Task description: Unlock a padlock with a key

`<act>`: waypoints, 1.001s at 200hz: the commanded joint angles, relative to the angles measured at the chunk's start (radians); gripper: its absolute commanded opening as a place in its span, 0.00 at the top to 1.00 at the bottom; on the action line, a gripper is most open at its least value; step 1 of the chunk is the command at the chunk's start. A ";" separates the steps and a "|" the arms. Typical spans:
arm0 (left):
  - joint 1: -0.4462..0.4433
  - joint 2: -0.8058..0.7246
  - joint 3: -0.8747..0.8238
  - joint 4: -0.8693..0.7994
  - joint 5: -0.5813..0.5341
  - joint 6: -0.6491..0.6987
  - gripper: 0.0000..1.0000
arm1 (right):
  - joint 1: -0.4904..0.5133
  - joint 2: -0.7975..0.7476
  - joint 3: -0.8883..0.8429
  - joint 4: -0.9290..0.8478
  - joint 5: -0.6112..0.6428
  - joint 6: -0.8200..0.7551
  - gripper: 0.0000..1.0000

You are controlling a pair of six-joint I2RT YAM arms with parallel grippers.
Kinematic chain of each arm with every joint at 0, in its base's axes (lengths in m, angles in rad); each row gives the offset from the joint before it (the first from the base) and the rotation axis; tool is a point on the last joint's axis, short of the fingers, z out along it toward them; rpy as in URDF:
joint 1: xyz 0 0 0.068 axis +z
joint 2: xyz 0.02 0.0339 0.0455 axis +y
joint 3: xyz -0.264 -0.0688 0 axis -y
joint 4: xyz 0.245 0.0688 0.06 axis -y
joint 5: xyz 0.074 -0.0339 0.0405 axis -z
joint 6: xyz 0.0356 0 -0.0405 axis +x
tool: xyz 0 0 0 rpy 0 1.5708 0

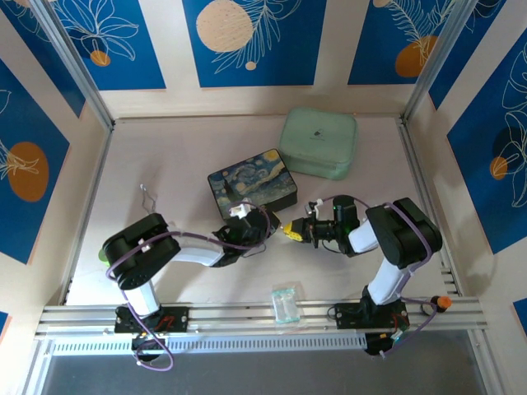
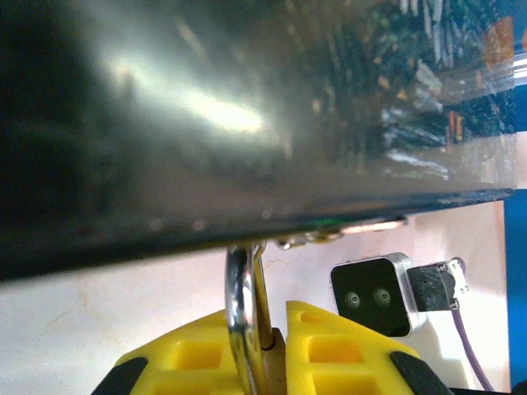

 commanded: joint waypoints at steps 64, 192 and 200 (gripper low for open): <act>-0.017 -0.069 0.001 0.085 0.133 -0.090 1.00 | 0.017 0.131 0.021 0.261 -0.019 0.079 1.00; 0.010 -0.116 0.087 -0.117 0.126 -0.091 1.00 | 0.078 0.167 -0.019 0.406 0.044 0.097 1.00; 0.014 -0.114 0.095 -0.124 0.133 -0.082 1.00 | 0.078 0.163 -0.026 0.415 0.053 0.102 1.00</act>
